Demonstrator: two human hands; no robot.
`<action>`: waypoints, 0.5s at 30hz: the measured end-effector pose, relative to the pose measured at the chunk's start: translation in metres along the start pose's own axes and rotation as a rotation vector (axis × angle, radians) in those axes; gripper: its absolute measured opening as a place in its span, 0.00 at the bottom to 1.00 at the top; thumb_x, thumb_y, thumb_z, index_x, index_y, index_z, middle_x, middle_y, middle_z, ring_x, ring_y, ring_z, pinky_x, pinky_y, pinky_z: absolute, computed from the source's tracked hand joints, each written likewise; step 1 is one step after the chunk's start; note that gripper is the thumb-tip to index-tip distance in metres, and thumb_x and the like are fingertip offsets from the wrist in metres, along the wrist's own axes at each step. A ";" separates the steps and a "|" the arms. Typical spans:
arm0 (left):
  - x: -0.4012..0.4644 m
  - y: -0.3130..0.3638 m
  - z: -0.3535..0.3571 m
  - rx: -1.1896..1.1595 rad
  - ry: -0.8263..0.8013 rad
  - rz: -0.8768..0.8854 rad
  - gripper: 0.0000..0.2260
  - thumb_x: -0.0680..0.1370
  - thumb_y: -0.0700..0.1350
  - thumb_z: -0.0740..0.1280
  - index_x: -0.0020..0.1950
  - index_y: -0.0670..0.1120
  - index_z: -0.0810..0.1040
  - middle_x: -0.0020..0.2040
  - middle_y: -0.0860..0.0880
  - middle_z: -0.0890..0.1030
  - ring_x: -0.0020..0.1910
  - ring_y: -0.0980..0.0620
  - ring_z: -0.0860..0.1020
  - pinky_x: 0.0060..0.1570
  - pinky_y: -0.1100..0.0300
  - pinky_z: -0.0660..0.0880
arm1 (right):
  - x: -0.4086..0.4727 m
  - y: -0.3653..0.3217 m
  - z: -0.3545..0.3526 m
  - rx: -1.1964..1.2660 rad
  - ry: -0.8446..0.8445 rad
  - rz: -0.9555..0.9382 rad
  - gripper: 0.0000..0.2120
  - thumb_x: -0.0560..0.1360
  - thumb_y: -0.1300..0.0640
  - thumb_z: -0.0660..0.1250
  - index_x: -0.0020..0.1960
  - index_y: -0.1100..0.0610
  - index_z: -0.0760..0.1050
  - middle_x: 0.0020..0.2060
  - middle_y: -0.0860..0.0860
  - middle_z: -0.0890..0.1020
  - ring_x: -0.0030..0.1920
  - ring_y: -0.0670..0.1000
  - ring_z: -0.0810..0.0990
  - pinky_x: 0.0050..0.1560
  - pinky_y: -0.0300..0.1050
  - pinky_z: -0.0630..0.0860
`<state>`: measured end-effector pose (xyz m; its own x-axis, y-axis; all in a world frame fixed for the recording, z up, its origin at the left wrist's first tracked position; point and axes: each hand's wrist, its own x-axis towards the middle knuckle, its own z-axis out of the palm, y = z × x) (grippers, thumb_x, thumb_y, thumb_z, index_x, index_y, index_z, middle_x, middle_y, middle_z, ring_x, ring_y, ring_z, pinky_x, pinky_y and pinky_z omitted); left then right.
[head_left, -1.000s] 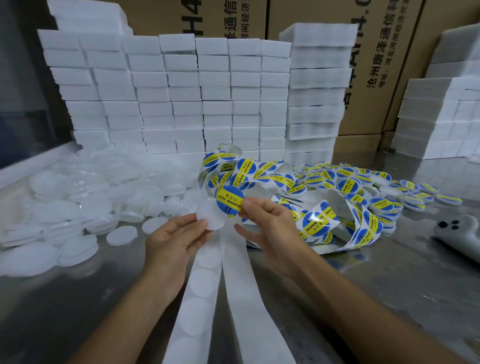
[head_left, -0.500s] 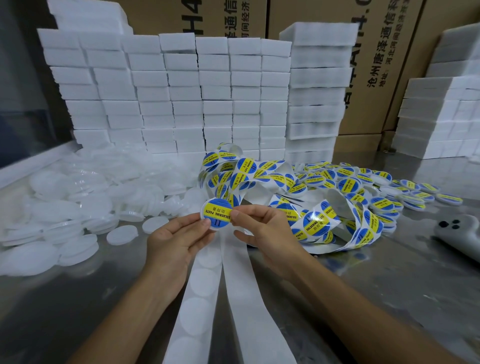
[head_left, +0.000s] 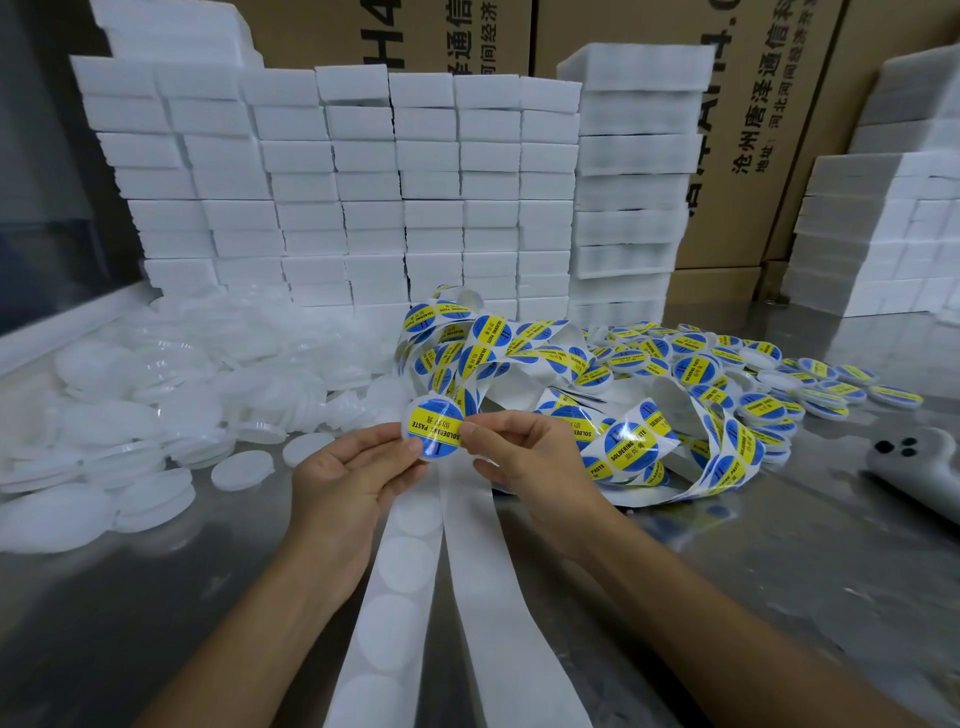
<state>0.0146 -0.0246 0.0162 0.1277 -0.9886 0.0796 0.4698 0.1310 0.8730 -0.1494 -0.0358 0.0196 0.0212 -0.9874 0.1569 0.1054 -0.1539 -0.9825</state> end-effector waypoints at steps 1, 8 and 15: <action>-0.001 0.000 0.001 0.002 -0.002 0.007 0.16 0.60 0.38 0.75 0.46 0.38 0.81 0.43 0.39 0.85 0.42 0.46 0.85 0.39 0.61 0.80 | 0.000 0.000 0.000 -0.015 0.006 -0.011 0.03 0.74 0.56 0.74 0.41 0.50 0.85 0.42 0.49 0.87 0.44 0.45 0.84 0.53 0.47 0.81; -0.004 0.001 0.003 0.066 -0.046 0.070 0.10 0.58 0.40 0.76 0.38 0.44 0.84 0.41 0.39 0.85 0.40 0.46 0.85 0.39 0.62 0.80 | 0.000 0.003 0.000 -0.256 0.147 -0.275 0.06 0.72 0.57 0.76 0.39 0.47 0.83 0.36 0.42 0.86 0.40 0.43 0.84 0.41 0.34 0.79; -0.004 0.000 0.005 0.082 -0.111 0.088 0.11 0.54 0.42 0.78 0.35 0.48 0.84 0.40 0.41 0.85 0.39 0.47 0.84 0.41 0.59 0.81 | 0.002 0.008 -0.002 -0.312 0.243 -0.366 0.07 0.70 0.55 0.78 0.46 0.52 0.81 0.36 0.47 0.84 0.36 0.43 0.81 0.40 0.37 0.79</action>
<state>0.0094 -0.0211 0.0185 0.0658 -0.9762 0.2067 0.3878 0.2159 0.8961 -0.1504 -0.0393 0.0117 -0.1962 -0.8418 0.5029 -0.2388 -0.4564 -0.8571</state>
